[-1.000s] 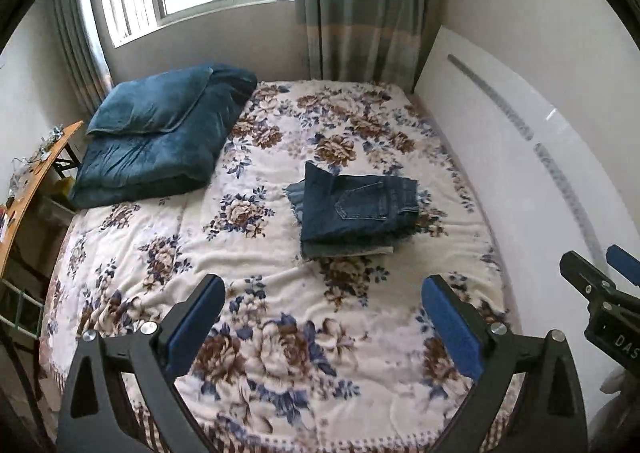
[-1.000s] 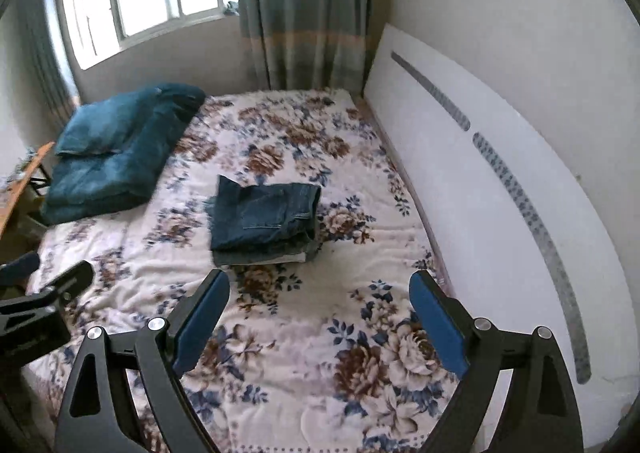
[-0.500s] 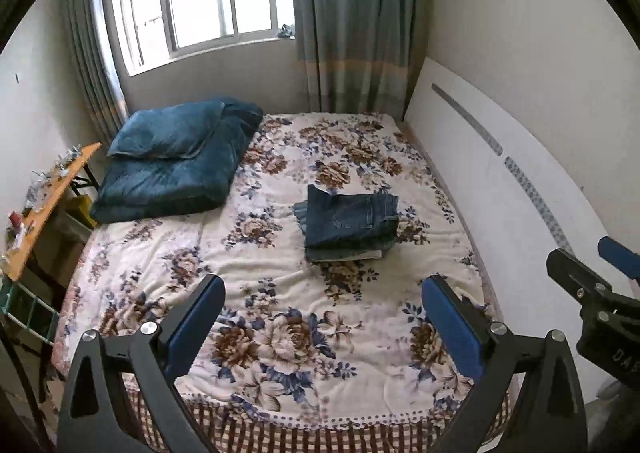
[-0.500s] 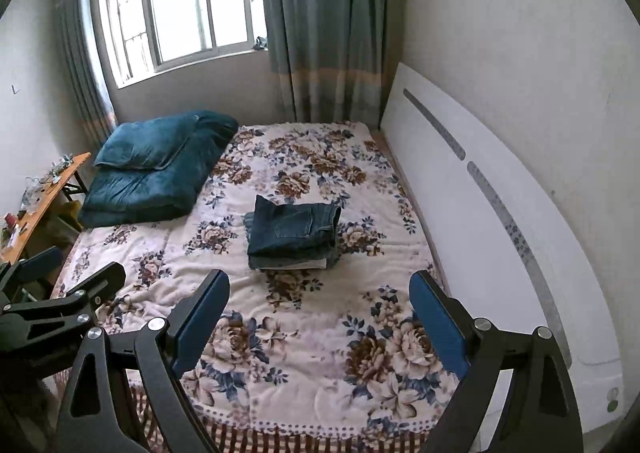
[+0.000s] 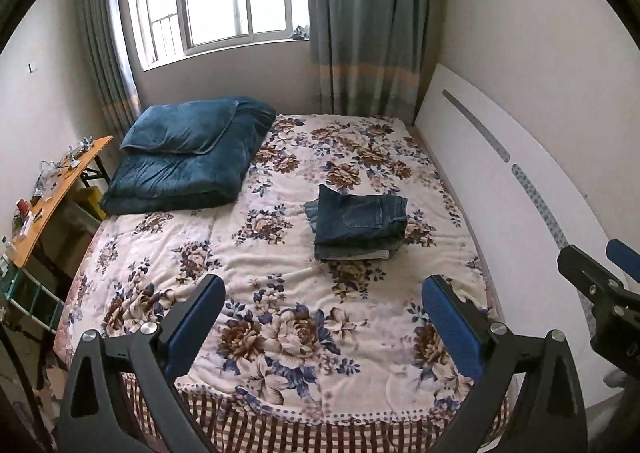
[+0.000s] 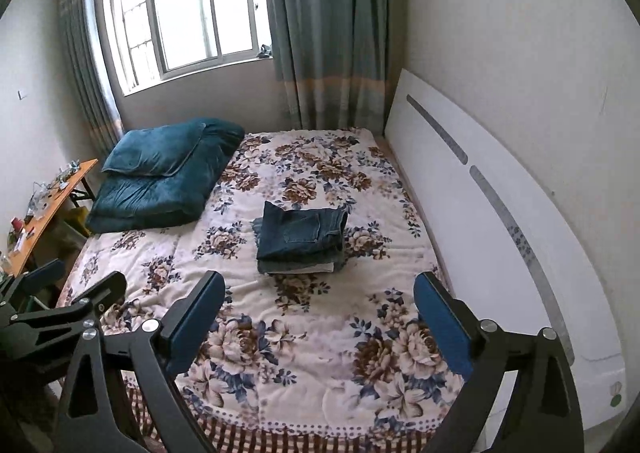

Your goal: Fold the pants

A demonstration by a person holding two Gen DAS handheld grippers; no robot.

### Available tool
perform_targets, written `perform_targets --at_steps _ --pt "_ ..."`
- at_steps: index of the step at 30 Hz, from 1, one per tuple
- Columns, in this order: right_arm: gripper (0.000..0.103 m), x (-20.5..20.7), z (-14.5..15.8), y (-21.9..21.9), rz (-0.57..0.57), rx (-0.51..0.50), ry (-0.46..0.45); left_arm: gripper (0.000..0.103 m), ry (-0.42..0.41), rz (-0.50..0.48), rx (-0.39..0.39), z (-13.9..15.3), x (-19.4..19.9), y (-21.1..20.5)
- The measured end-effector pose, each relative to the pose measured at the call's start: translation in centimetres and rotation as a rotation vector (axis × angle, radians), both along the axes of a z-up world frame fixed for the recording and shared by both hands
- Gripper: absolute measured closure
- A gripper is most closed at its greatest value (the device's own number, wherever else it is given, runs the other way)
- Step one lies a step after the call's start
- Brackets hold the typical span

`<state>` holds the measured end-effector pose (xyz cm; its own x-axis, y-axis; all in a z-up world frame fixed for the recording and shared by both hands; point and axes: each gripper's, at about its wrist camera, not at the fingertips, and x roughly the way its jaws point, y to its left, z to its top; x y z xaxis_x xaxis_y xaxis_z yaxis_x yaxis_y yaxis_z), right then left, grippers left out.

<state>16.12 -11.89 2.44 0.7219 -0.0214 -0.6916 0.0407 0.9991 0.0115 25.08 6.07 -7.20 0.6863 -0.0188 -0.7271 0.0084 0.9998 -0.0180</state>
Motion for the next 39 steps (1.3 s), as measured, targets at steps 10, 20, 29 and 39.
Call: perform_targets --at_steps 10,20,29,39 --pt "0.003 6.4 -4.5 -0.6 -0.041 -0.019 0.030 0.000 -0.011 0.034 0.027 -2.6 4.7 0.1" --pt "0.003 15.2 -10.7 -1.0 -0.063 -0.046 0.108 0.000 0.053 0.051 0.048 -7.5 10.3 -0.2" --pt "0.003 18.8 -13.4 -0.7 -0.085 -0.058 0.141 0.000 0.089 0.056 0.073 -9.7 12.8 0.1" --pt "0.003 19.6 -14.1 0.0 -0.066 -0.026 0.136 0.000 0.065 0.065 0.100 -9.4 13.7 0.3"
